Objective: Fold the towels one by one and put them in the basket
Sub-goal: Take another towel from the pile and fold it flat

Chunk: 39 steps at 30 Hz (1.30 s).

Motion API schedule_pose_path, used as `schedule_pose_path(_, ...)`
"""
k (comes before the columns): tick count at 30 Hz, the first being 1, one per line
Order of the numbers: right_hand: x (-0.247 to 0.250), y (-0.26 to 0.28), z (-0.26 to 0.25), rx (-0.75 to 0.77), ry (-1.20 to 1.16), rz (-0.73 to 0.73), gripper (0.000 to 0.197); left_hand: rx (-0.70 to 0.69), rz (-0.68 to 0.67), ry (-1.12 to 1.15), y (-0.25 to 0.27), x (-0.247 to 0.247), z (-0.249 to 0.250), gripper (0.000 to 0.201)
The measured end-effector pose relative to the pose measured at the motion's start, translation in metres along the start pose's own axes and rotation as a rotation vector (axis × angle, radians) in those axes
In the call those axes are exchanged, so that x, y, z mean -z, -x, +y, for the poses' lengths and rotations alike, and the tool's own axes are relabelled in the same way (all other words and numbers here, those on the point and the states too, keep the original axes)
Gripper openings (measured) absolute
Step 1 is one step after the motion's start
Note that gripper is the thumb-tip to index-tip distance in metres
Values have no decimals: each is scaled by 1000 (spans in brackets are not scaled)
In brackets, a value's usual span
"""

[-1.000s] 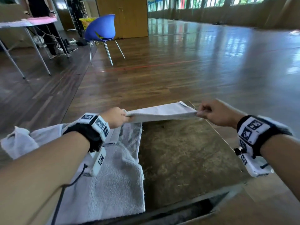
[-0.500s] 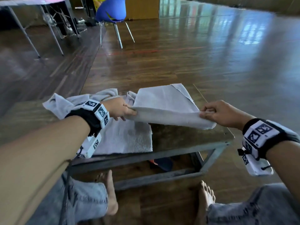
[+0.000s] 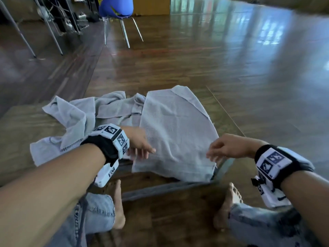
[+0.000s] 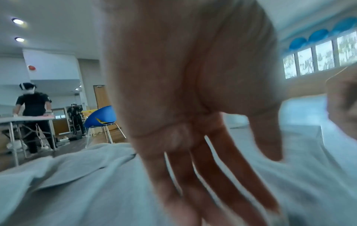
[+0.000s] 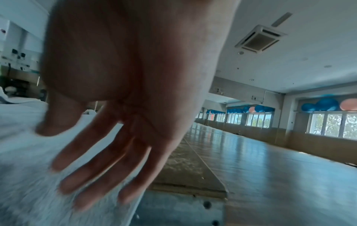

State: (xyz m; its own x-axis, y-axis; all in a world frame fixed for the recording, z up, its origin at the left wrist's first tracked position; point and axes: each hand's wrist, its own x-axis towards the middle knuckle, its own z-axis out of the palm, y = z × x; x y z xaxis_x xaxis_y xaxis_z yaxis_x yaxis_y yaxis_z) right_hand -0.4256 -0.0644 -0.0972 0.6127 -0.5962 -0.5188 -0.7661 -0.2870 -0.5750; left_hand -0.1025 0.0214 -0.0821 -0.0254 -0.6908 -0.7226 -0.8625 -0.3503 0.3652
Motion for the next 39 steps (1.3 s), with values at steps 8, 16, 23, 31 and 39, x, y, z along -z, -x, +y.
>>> schedule_pose_path(8, 42, -100, -29, 39, 179, 322, 23, -301, 586, 22, -93, 45, 59, 21)
schedule_pose_path(16, 84, -226, -35, -31, 345, 421, 38, -200, 635, -169, -175, 69, 63, 50)
schedule_pose_path(23, 119, -262, -31, -215, 512, 317, 48, -151, 546, -329, -177, 88, 64, 69)
schedule_pose_path(31, 140, -241, -3, -383, 448, 598, 55, -126, 519, -330, -173, 87, 66, 70)
schedule_pose_path(39, 144, -274, -1, -162, 580, 330, 51, -139, 498, -328, -175, 88, 64, 69)
